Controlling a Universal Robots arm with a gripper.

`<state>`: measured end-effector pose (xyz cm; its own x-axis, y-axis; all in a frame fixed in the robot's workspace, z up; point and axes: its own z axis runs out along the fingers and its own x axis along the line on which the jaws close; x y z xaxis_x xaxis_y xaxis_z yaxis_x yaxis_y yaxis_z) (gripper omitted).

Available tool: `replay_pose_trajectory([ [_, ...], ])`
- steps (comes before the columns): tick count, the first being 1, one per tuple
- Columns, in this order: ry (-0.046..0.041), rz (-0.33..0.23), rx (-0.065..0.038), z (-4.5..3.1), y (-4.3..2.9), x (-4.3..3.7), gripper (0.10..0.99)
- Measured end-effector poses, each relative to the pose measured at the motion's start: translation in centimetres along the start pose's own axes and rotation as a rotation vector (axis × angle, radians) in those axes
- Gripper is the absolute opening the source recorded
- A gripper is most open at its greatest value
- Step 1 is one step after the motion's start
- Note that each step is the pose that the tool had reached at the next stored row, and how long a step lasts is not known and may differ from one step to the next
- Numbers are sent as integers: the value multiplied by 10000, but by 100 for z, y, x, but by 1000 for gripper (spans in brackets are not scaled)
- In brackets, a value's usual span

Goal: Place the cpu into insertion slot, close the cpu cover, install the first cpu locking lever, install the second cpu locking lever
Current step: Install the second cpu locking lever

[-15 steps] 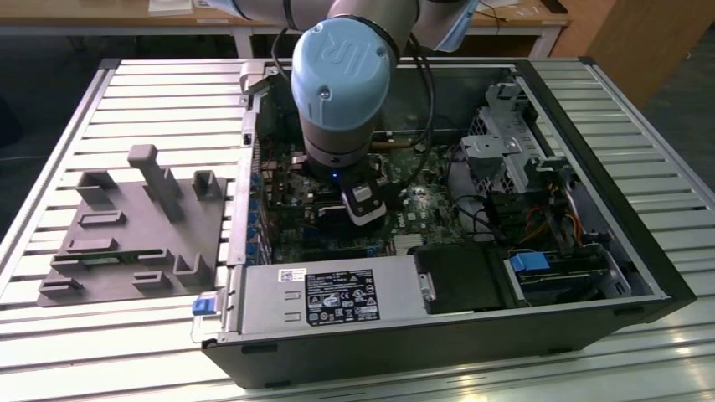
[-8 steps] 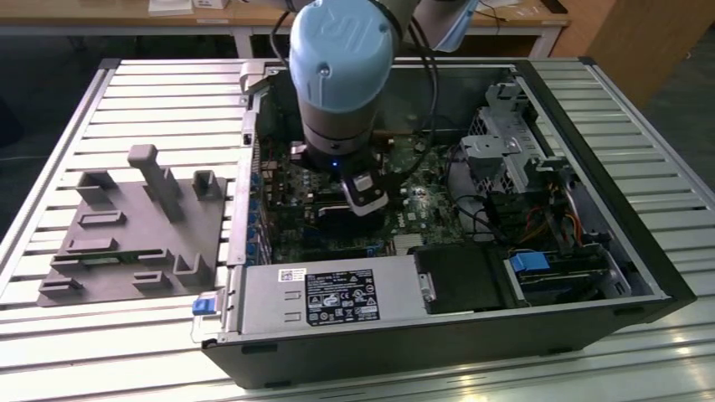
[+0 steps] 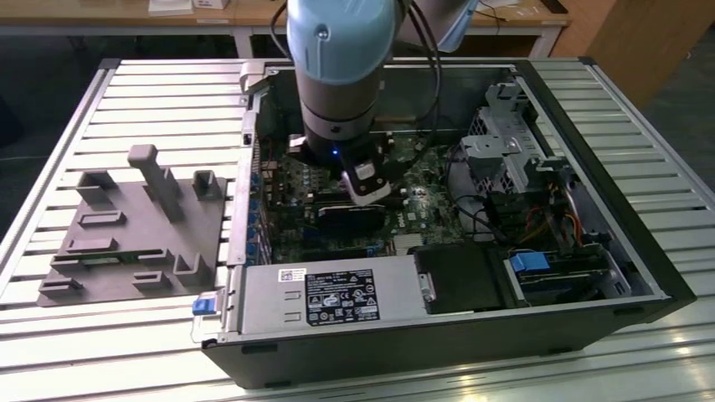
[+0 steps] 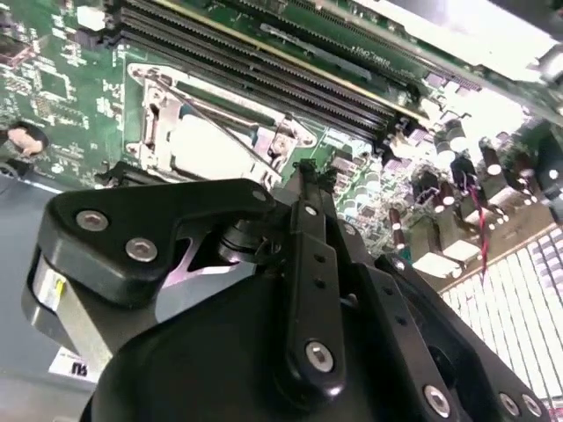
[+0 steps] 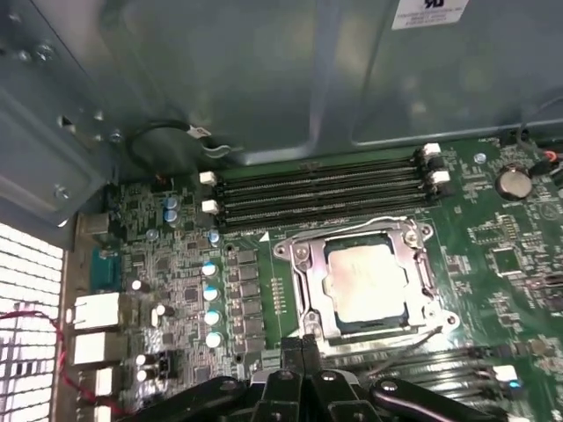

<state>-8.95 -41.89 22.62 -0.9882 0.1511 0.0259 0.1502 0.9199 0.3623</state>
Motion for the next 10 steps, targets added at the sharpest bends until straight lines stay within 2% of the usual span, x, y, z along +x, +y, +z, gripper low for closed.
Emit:
replay_pose_trajectory([
  [2, -14, 9, 63, -58, 23, 1, 102],
  [4, -48, 31, 203, -92, 38, 1, 102],
  [10, -248, 193, 1069, -128, 56, -33, 102],
])
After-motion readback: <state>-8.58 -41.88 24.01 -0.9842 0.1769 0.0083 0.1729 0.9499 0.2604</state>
